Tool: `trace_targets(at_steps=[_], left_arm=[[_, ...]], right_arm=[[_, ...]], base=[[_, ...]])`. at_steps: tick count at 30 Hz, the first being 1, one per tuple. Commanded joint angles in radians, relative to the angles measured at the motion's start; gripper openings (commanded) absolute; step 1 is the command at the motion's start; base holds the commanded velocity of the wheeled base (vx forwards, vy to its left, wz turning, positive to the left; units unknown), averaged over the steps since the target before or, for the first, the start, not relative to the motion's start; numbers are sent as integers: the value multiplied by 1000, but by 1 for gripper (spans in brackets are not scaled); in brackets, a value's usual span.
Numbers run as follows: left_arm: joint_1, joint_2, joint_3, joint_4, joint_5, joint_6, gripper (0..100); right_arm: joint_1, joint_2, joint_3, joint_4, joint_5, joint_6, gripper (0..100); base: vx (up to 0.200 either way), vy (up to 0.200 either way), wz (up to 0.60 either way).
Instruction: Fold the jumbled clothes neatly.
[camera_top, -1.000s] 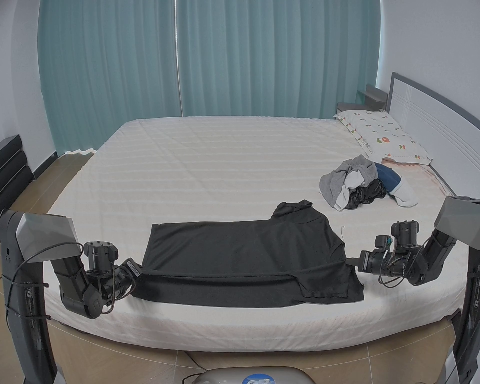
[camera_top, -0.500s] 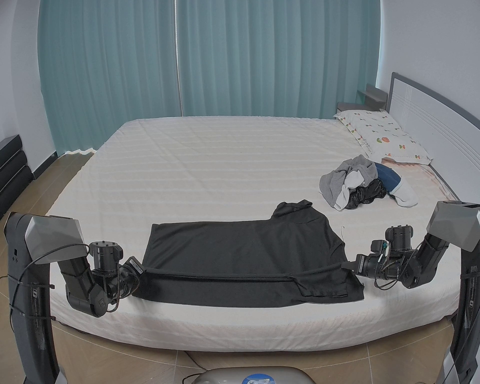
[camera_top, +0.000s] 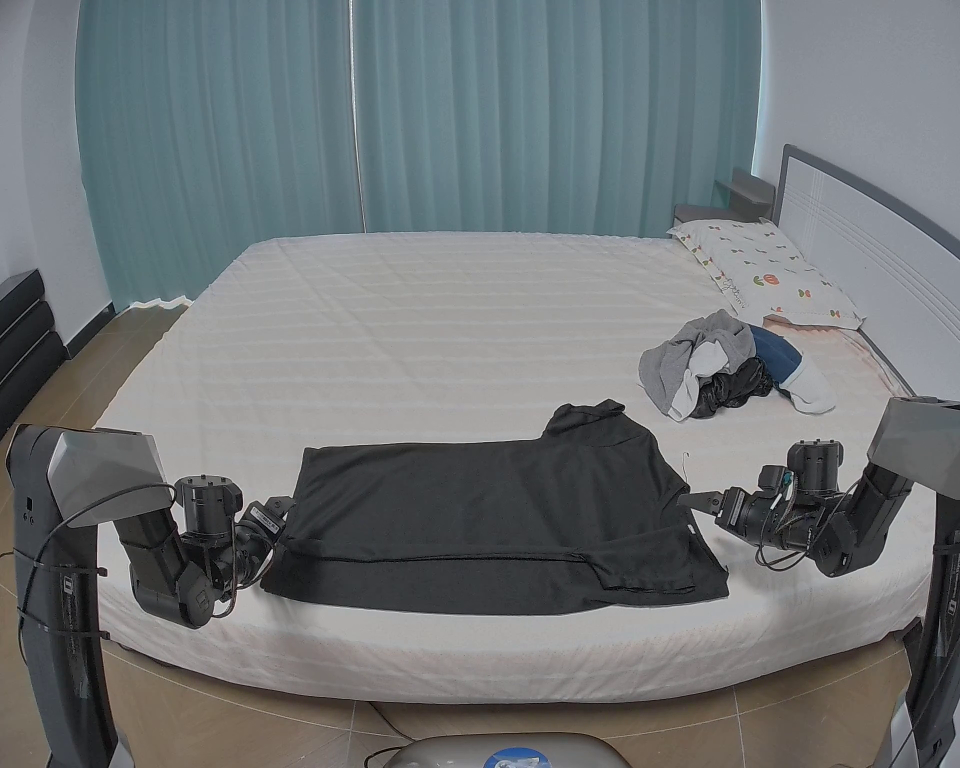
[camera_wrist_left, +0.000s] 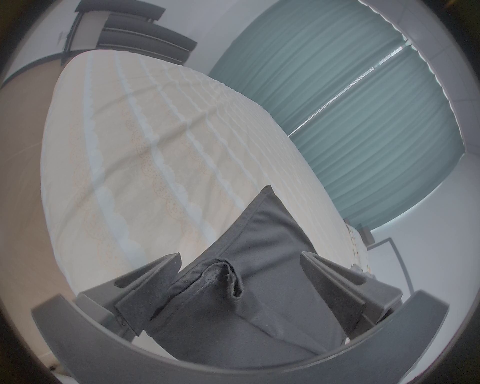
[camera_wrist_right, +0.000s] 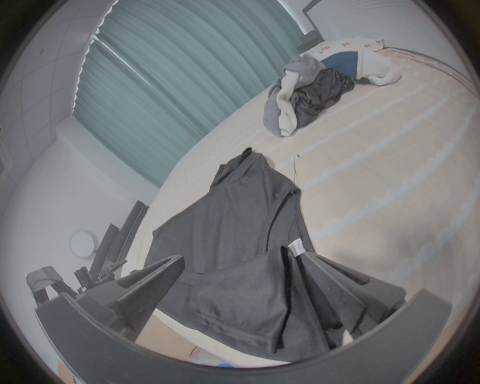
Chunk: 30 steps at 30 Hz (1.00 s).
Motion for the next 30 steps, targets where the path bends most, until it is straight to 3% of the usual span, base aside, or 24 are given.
trace_targets(at_steps=[1, 5, 12, 21, 26, 30], left_arm=[[27, -58, 10, 4, -18, -56, 100], [30, -83, 62, 4, -81, -57, 100], [43, -167, 204, -9, -240, -57, 100], [59, -166, 206, -6, -255, -67, 100], [58, -163, 207, -7, -263, -67, 100], [56, -163, 209, -9, -262, -61, 100]], right_arm=[[0, -139, 126, -24, -41, 32, 100], [13, -226, 233, -27, -91, 117, 100], [20, -249, 336, -31, -68, 318, 100], [20, -139, 383, -169, -68, 328, 100], [23, -44, 448, -358, -65, 329, 100], [42, 2, 471, -429, -65, 329, 100]], base=[[0, 0, 0], [0, 0, 0], [0, 0, 0], [0, 0, 0], [200, 0, 0], [200, 0, 0]])
